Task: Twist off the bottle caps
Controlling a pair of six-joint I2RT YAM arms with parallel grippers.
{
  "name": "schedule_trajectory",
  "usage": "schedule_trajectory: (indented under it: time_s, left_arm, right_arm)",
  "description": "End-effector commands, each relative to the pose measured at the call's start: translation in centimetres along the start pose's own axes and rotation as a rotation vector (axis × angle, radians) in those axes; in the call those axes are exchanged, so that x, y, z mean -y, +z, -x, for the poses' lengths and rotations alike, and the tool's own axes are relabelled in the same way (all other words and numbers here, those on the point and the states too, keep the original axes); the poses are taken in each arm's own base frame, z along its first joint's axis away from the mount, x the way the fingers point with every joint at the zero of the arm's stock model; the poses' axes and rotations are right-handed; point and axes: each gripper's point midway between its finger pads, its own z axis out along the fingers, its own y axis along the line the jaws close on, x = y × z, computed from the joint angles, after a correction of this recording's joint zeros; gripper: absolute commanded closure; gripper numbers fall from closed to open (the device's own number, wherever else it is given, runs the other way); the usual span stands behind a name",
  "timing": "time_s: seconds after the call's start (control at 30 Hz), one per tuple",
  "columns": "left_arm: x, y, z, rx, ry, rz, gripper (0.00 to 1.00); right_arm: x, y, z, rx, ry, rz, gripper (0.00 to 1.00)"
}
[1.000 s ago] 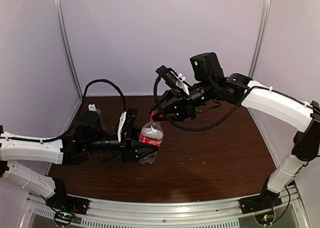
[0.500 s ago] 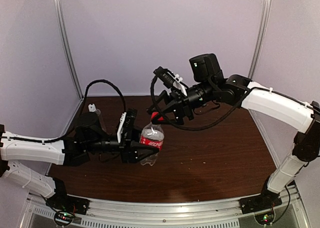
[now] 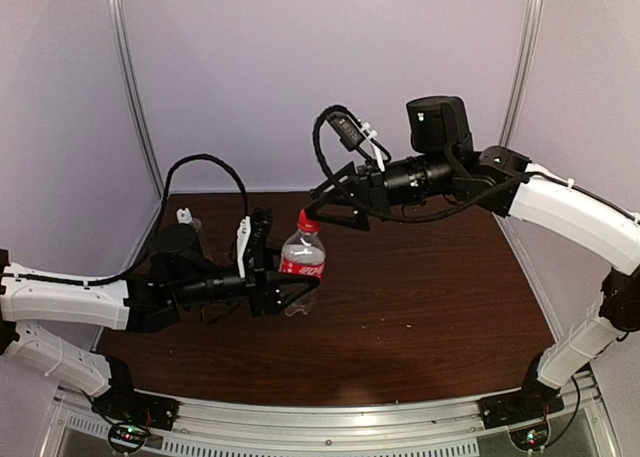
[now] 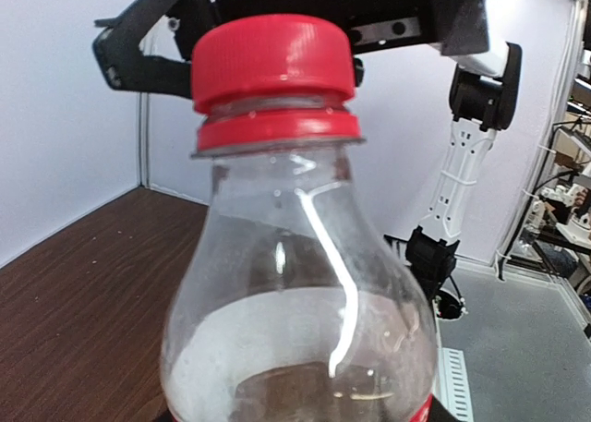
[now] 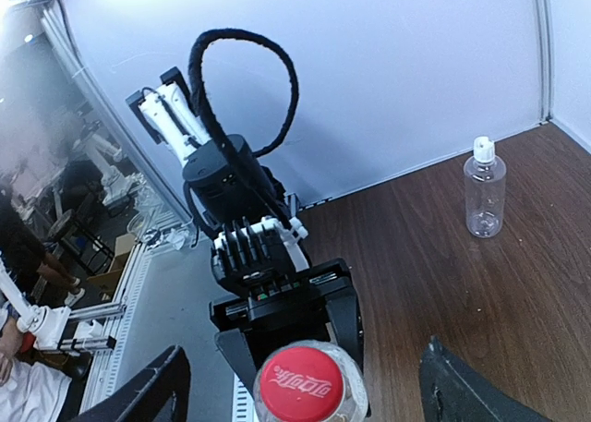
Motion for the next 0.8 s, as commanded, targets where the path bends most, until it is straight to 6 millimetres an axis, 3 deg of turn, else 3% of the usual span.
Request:
schedule_trajectory:
  time_s: [0.0,0.2,0.43,0.77]
  left_arm:
    - [-2.0,0.3,1.9,0.041,0.026,0.130,0.64]
    - [-4.1,0.5,1.5,0.013,0.016,0.245,0.64]
    - [-5.1,0.6,1.6,0.009,0.012,0.297,0.64]
    - [-5.8,0.7,1.3,-0.002,0.018,0.334,0.64]
  right_arm:
    - [1.8,-1.3,3.0,0.114,0.096,-0.174,0.13]
    - [4.0,-1.3,4.0,0.195,0.188,-0.328,0.13]
    - [5.2,-0.4,3.2,0.183,0.226,-0.374,0.14]
    - [5.6,1.2,1.8,0.143,0.242,-0.340,0.32]
